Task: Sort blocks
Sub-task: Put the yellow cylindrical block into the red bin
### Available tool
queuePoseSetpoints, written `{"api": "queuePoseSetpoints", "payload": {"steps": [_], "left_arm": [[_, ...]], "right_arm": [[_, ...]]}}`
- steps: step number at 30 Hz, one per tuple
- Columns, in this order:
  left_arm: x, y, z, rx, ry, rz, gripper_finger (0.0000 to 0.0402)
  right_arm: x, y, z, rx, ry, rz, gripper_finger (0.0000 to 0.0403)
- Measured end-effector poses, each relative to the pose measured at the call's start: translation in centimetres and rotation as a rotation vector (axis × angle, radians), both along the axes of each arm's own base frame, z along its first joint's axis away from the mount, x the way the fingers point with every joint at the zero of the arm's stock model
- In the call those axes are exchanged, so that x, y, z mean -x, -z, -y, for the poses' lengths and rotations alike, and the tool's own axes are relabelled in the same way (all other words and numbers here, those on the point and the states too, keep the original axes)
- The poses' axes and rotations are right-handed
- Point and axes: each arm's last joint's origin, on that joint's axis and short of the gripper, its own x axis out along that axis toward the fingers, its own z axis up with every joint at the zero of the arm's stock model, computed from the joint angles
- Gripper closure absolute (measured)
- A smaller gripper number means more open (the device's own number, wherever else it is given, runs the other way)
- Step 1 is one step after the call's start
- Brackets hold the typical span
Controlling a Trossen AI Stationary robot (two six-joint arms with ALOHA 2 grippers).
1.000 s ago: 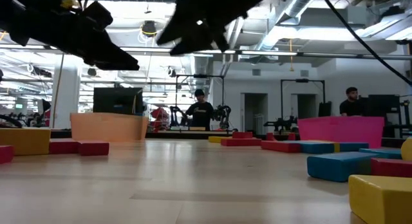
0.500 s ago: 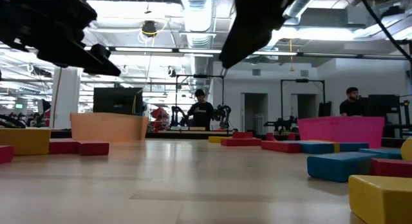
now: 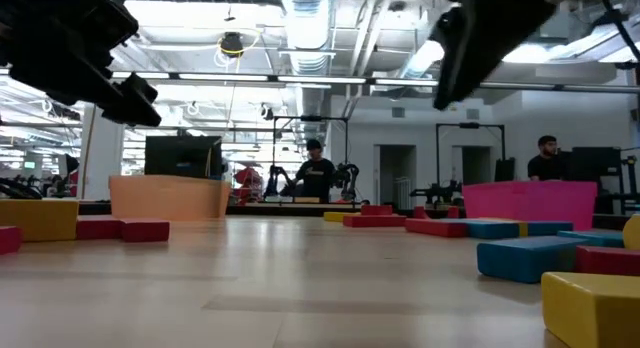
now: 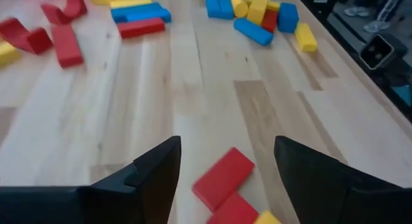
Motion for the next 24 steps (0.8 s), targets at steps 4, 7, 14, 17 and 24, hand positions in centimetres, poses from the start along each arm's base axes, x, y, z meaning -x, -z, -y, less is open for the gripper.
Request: {"api": "queuePoseSetpoints", "payload": {"steps": [4, 7, 14, 17, 24], "left_arm": [[0.3, 0.2, 0.6, 0.044, 0.036, -0.030, 0.0156], [0.5, 0.3, 1.1, 0.087, 0.057, -0.055, 0.0156], [0.5, 0.3, 1.4, 0.088, 0.011, -0.051, 0.0156], [0.1, 0.6, 1.5, 0.073, -0.001, -0.054, 0.0156], [-1.1, 1.6, 2.1, 0.047, 0.018, -0.122, 0.0156]], "right_arm": [[0.7, 0.1, -1.1, -0.002, -0.033, -0.021, 0.0178], [1.6, 0.3, -1.4, 0.000, -0.022, -0.084, 0.0178], [4.5, 2.4, -1.7, 0.058, 0.085, -0.263, 0.0178], [5.5, 3.9, -1.4, 0.070, 0.113, -0.318, 0.0178], [4.6, 5.7, -1.0, -0.003, 0.114, -0.240, 0.0191]]}}
